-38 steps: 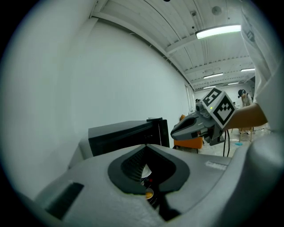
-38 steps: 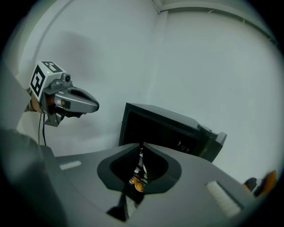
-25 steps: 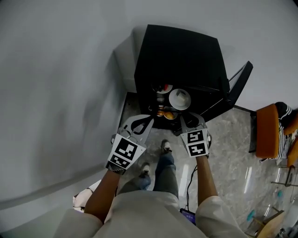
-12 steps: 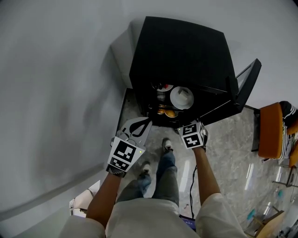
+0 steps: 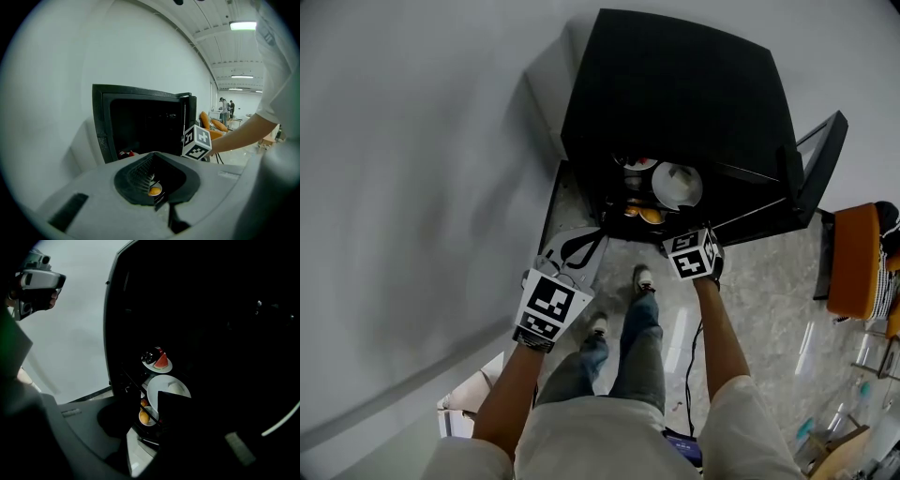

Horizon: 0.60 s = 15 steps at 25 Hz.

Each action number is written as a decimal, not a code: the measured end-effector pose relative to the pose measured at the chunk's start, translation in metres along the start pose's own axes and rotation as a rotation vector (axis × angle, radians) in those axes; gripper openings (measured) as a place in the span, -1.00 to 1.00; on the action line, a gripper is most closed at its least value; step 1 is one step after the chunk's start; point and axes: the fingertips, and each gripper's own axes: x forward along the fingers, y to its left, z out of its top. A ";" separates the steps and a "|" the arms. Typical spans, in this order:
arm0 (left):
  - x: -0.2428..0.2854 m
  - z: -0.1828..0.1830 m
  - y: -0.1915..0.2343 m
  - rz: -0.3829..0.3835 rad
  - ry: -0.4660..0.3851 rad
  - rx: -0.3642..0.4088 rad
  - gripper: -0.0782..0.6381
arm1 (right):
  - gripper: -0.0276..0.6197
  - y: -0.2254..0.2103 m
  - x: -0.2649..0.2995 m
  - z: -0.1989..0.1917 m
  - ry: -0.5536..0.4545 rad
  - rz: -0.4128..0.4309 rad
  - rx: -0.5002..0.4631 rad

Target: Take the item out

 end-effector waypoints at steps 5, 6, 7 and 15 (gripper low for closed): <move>0.008 -0.011 0.001 -0.006 0.024 -0.008 -0.77 | -0.50 -0.001 0.023 -0.010 0.063 0.006 -0.063; 0.009 -0.013 0.002 -0.005 0.029 -0.009 -0.77 | -0.50 0.000 0.028 -0.011 0.077 0.017 -0.076; 0.010 -0.014 0.003 -0.003 0.032 -0.010 -0.77 | -0.50 0.001 0.033 -0.013 0.091 0.028 -0.086; 0.015 -0.025 0.010 0.003 0.059 -0.027 -0.77 | -0.46 -0.007 0.073 -0.033 0.201 -0.014 -0.228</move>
